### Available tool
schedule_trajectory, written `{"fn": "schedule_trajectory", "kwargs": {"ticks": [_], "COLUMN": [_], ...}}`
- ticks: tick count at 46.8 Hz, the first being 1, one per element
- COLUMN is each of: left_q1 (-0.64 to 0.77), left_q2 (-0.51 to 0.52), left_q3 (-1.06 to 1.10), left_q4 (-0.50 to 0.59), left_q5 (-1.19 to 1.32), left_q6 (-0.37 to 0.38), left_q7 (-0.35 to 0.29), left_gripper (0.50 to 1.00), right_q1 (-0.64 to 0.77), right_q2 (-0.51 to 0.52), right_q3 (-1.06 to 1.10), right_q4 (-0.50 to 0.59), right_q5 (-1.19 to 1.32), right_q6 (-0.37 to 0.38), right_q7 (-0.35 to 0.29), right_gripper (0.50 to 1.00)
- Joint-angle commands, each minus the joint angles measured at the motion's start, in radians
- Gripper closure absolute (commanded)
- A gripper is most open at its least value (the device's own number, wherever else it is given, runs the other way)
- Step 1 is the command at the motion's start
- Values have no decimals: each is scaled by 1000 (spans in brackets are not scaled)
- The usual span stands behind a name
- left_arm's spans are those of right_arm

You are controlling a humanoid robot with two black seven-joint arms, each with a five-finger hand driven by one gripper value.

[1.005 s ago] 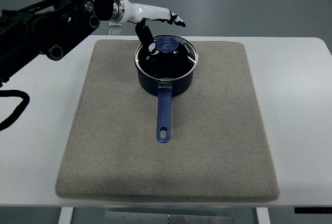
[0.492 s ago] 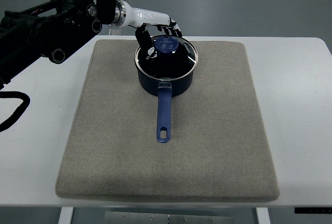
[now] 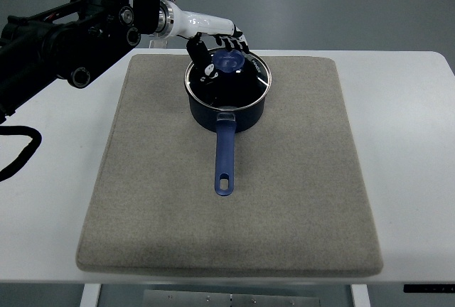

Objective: Open pot lid and place left with left hand
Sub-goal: 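Lift the glass lid off the saucepan with the left hand, then carry the lid beside the saucepan and lower it onto the mat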

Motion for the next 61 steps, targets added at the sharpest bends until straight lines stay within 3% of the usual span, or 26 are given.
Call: {"fn": "schedule_trajectory", "kwargs": {"ticks": [1,14,25,34,41,47,49,61], "left_q1": [3,3,0,-3,-17,-25,-26,-28], "left_q2": [1,1,4,10,18,53,79,159], "left_q3": [1,0,0,-5,-11,-12,-12,-11], "left_q4": [0,0,0,0,-2,-25,-48,-94], "left_q5": [1,0,0,-8,-11,-11,-12,-14], "left_q6": [-1,0,0,2,0,0,0,-1], "left_q7": [0,0,0,0,0,0,-2,-2], "left_gripper": [709,754,864,874,911,956,1000,1000], "right_q1": [0,0,0,0,0,0,0,0], "right_q2": [0,0,0,0,0,0,0,0], "right_q3": [0,0,0,0,0,0,0,0], "right_q4": [0,0,0,0,0,0,0,0], "right_q5": [0,0,0,0,0,0,0,0], "right_q6": [0,0,0,0,0,0,0,0], "right_q7": [0,0,0,0,0,0,0,0], "right_gripper": [583,583,583,583,583,583,583,583]}}
